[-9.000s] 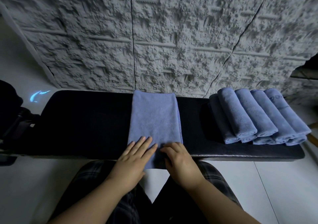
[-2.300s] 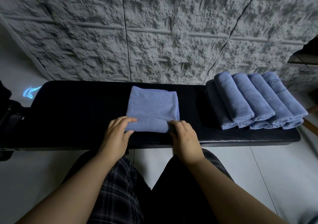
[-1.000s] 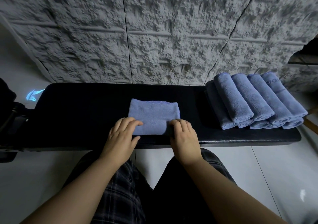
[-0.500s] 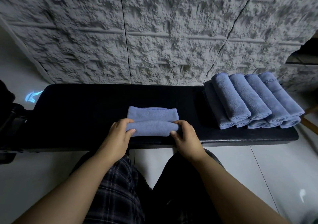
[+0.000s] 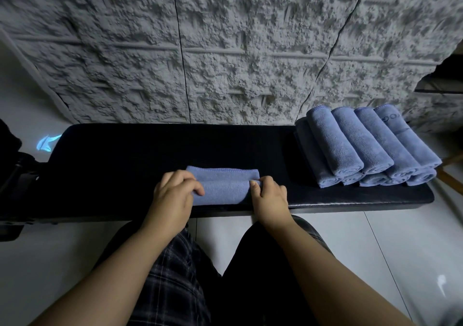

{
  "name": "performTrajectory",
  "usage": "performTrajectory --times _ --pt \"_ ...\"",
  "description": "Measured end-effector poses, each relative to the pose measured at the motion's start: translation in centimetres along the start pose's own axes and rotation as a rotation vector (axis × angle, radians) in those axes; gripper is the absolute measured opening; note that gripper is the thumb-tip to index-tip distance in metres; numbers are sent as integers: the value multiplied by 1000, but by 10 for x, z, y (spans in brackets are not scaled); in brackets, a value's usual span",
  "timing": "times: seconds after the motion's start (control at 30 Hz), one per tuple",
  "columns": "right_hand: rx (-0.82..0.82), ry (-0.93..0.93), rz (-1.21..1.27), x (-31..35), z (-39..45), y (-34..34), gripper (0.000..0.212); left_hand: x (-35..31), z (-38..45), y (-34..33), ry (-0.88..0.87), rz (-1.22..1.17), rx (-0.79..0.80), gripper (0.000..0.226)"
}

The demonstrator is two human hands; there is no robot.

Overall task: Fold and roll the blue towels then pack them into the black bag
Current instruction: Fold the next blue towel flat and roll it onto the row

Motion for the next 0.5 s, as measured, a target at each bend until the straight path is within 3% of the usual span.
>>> performTrajectory --times 0.17,0.27,0.4,0.5 --pt "-212 103 -63 0 -11 -4 34 1 -10 0 64 -76 54 15" --pt "-405 356 -67 7 -15 2 31 7 -12 -4 85 -70 106 37" --pt "-403 577 -109 12 -17 5 18 9 -3 -6 135 -51 136 39" --pt "-320 574 -213 9 -15 -3 39 10 6 -6 139 -56 166 36"
Point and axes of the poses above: each hand's wrist, its own z-axis towards the middle knuckle, its own y-axis out of the back of the hand, x = y × z, the point moved 3 cm from there along z, towards the middle knuckle, and after that the axes turned 3 degrees about -x, right-handed, at the moved point
